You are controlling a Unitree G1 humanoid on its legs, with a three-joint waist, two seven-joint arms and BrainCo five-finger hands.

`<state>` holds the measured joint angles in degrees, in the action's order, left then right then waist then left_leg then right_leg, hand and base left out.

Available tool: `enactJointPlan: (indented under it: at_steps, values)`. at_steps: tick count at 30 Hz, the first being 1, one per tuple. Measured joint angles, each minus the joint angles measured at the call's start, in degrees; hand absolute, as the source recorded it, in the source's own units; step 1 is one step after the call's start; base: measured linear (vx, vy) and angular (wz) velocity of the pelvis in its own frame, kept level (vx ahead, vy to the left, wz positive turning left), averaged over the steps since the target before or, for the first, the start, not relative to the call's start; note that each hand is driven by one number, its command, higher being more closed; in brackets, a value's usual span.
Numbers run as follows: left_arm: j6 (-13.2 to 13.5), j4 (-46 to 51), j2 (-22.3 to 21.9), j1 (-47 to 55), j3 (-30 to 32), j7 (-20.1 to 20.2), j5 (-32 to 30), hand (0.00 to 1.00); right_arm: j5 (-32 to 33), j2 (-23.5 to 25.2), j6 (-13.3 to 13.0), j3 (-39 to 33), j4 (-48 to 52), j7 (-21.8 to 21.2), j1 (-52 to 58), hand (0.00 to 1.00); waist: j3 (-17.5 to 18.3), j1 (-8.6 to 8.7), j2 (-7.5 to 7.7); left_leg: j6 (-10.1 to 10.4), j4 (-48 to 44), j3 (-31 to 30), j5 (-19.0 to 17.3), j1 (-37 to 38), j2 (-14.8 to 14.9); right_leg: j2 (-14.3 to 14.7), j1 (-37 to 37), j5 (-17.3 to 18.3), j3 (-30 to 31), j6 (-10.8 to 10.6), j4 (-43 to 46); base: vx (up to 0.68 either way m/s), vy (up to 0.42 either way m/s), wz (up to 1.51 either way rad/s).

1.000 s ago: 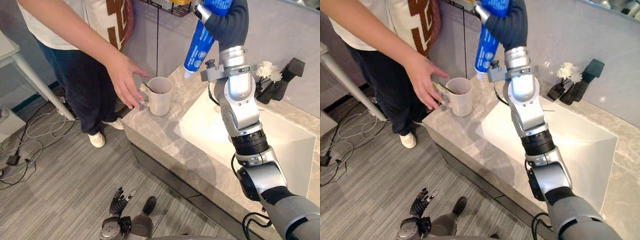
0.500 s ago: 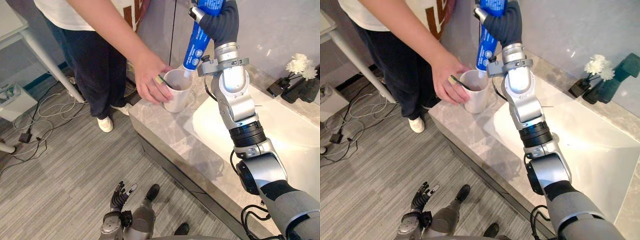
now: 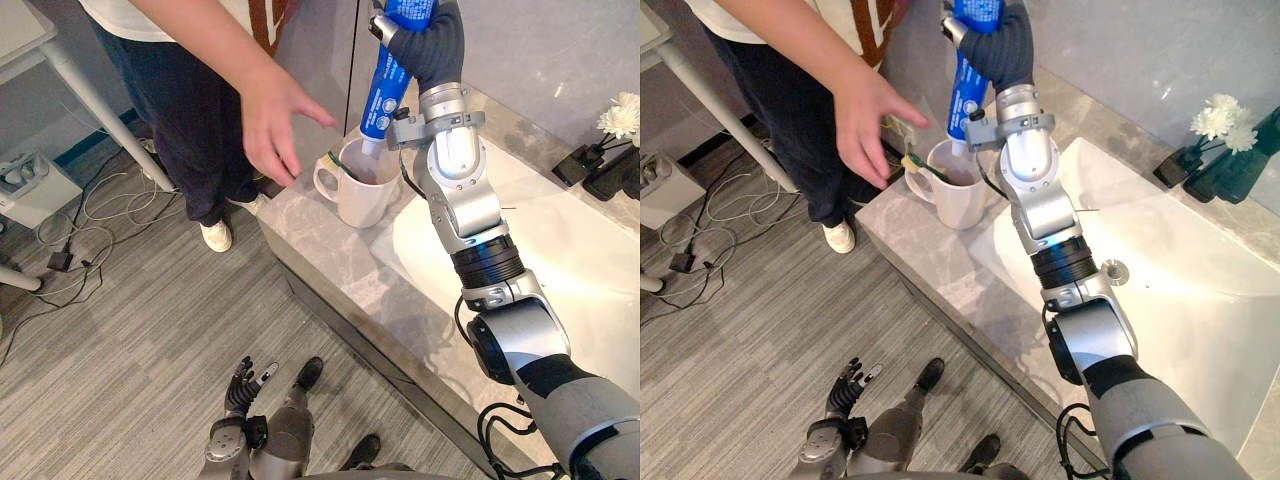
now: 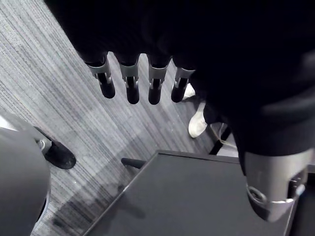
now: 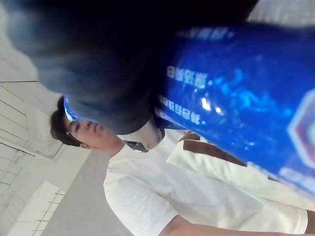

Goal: Organize washtable

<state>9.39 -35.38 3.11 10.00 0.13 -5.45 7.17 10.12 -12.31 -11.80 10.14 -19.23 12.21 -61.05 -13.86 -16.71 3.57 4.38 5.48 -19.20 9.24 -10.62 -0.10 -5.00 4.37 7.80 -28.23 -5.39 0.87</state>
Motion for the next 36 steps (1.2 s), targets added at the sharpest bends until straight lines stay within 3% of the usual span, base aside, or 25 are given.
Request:
enactJointPlan:
  at_steps: [14,22,36]
  values:
    - [-0.1,-0.1,-0.1,0.0,0.0,0.0,-0.1,0.00,0.0,1.0,0.0,2.5,0.5,-2.1,0.5,1.00,-0.2,0.21,-0.28,0.0,0.0,0.5,0.0,1.2,0.1,-0.1,0.8,0.0,0.6,0.0,0.2,-0.01,-0.001,-0.02]
    - [-0.1,-0.2,-0.1,0.0,0.0,0.1,-0.2,0.00,-0.5,1.7,0.0,4.1,4.7,-3.6,8.5,1.00,-0.2,0.33,-0.29,0.0,0.0,0.2,0.0,1.9,0.0,-0.1,1.5,0.2,0.3,0.0,0.5,-0.03,-0.006,0.02]
    - [-0.1,-0.2,-0.1,0.0,0.0,0.2,-0.6,0.00,-3.0,1.8,0.6,4.4,4.9,-3.6,12.1,1.00,-0.2,0.35,-0.27,0.0,0.0,-1.0,0.1,1.8,-0.2,-0.3,1.3,0.9,-0.2,-0.1,1.5,-0.01,-0.004,0.02]
